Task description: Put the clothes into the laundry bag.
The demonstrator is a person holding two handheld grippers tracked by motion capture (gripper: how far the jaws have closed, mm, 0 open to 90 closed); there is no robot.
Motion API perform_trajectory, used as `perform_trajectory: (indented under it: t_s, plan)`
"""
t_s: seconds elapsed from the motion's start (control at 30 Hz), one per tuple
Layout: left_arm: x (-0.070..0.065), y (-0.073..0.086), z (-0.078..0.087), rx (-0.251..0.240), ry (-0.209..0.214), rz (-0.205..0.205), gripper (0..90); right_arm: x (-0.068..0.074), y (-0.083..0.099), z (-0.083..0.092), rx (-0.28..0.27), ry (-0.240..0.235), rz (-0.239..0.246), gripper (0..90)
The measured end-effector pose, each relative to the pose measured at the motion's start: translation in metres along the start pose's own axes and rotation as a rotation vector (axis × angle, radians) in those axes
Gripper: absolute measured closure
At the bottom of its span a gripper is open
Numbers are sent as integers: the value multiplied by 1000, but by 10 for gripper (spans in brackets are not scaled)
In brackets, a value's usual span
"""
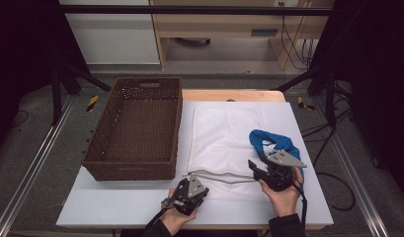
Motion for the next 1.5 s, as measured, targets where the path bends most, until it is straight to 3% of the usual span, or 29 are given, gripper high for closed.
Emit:
perform_trajectory:
  t_s: [0.17,0.4,0.67,0.8,1.0,1.17,1.3,1.5]
  plan:
    - [1,0,0,4,3,0,900,21,20,-11,58,-65,-6,501]
    - [-1,2,0,-9,-16,-33,899,34,39,-23,113,-107,1,519]
    - [-1,2,0,-9,-17,-34,899,41,54,-32,172,-123,17,548]
    - [-1,2,0,-9,-14,-29,898,43,60,-37,190,-117,51,581]
    - [-1,2,0,-10,-13,-26,898,41,60,-42,181,-87,74,702]
    - [-1,2,0,-11,-12,-22,898,38,59,-46,188,-57,63,881]
    - [-1,2,0,-10,-9,-14,898,36,56,-48,194,-59,56,897]
    - [0,1,-1,-3,-8,-5,898,32,37,-41,135,-63,29,898]
Point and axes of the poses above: each handheld gripper's, and its own axes: z roughly backward along the jaws, y roughly out of its underside, x roughly to its left, the point moved 7 cm from there along -z, roughly forward along the jaws, and after that the axes turned 14 degrees about -x, right-handed, at the moved point
